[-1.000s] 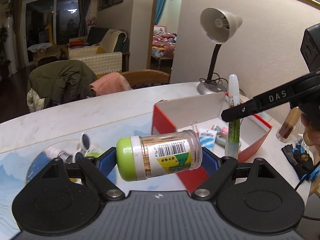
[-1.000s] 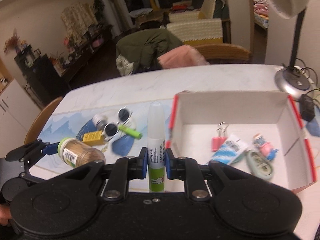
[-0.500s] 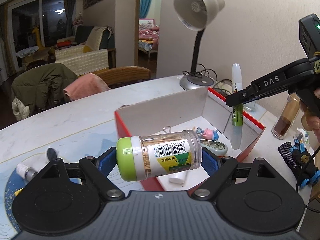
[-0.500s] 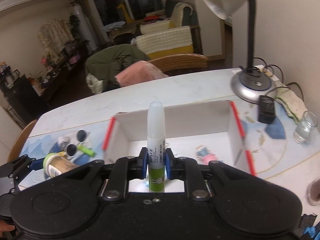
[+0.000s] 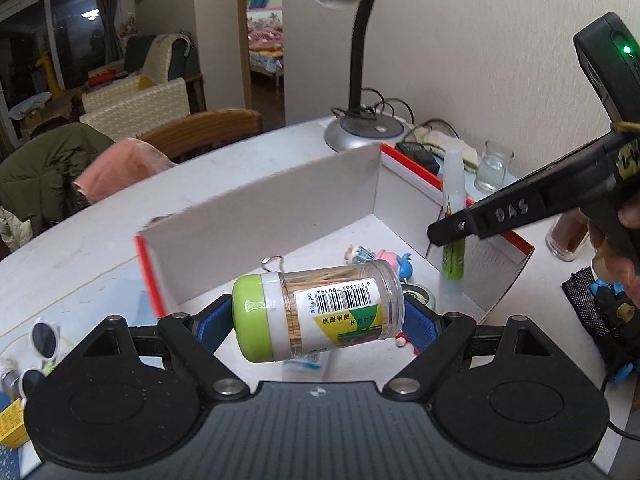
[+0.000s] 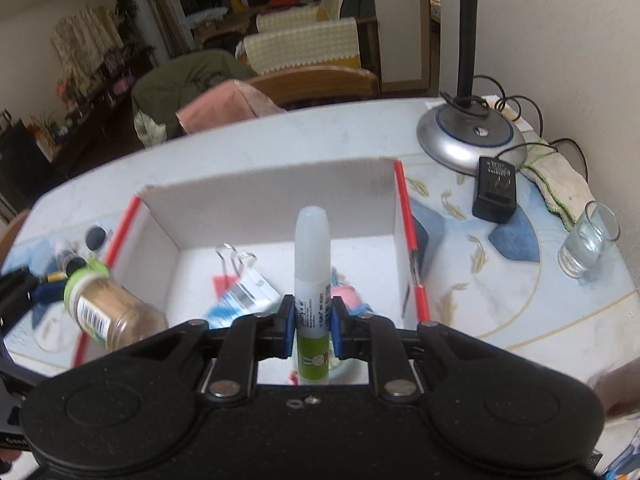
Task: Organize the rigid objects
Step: 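Carry the glue stick and toothpick jar into the red box and open both tools, then withdraw both tools from the box back toward the remaining pile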
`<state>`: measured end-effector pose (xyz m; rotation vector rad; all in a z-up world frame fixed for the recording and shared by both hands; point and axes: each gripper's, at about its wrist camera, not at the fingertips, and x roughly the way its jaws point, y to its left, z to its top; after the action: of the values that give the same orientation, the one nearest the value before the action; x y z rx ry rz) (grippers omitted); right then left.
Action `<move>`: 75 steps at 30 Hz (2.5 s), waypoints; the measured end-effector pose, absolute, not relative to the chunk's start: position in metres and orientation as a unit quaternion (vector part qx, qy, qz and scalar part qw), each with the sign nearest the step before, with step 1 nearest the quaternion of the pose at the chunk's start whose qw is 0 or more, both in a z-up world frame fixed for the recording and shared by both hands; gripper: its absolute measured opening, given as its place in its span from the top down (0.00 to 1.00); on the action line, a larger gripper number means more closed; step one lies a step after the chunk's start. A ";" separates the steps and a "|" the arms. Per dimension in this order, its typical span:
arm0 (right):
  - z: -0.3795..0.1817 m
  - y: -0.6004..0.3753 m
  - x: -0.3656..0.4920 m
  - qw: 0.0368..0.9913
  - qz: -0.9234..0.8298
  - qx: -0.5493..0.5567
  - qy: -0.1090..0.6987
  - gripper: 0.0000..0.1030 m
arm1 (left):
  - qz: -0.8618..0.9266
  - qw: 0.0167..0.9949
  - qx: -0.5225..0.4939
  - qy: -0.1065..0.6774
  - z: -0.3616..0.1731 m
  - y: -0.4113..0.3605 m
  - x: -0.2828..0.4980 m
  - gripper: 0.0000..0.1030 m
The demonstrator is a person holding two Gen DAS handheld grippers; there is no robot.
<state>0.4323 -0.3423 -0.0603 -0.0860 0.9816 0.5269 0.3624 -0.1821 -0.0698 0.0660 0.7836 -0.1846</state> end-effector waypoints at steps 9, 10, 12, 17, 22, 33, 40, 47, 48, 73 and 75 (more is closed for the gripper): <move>-0.085 -0.335 0.441 0.829 0.265 -0.088 0.484 0.84 | -0.101 0.898 0.033 0.427 -0.094 -0.208 0.398 0.15; -0.087 -0.334 0.442 0.828 0.266 -0.093 0.484 0.84 | -0.103 0.896 0.035 0.431 -0.096 -0.211 0.401 0.15; -0.091 -0.333 0.445 0.827 0.267 -0.096 0.486 0.84 | -0.107 0.891 0.036 0.439 -0.100 -0.215 0.406 0.15; -0.095 -0.328 0.452 0.823 0.275 -0.102 0.486 0.84 | -0.109 0.878 0.024 0.465 -0.109 -0.220 0.419 0.15; -0.105 -0.322 0.455 0.816 0.281 -0.109 0.493 0.84 | -0.110 0.867 0.018 0.485 -0.117 -0.222 0.427 0.15; -0.105 -0.323 0.456 0.815 0.288 -0.098 0.492 0.82 | -0.116 0.856 -0.009 0.504 -0.121 -0.219 0.431 0.14; -0.098 -0.329 0.453 0.816 0.295 -0.086 0.489 0.77 | -0.116 0.853 -0.004 0.509 -0.122 -0.220 0.428 0.14; -0.093 -0.330 0.444 0.818 0.295 -0.081 0.487 0.74 | -0.112 0.853 -0.020 0.510 -0.121 -0.214 0.420 0.14; -0.092 -0.331 0.442 0.819 0.295 -0.080 0.486 0.73 | -0.111 0.853 -0.022 0.510 -0.121 -0.214 0.419 0.14; -0.035 -0.335 0.387 0.846 0.312 -0.057 0.427 0.42 | -0.072 0.906 -0.045 0.414 -0.060 -0.167 0.338 0.12; -0.029 -0.330 0.379 0.847 0.319 -0.054 0.422 0.41 | -0.065 0.912 -0.044 0.404 -0.051 -0.156 0.327 0.12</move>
<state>0.3794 -0.3303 -0.0288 -0.1145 0.8893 0.6726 0.3271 -0.1562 -0.0514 -0.0900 0.8323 -0.1336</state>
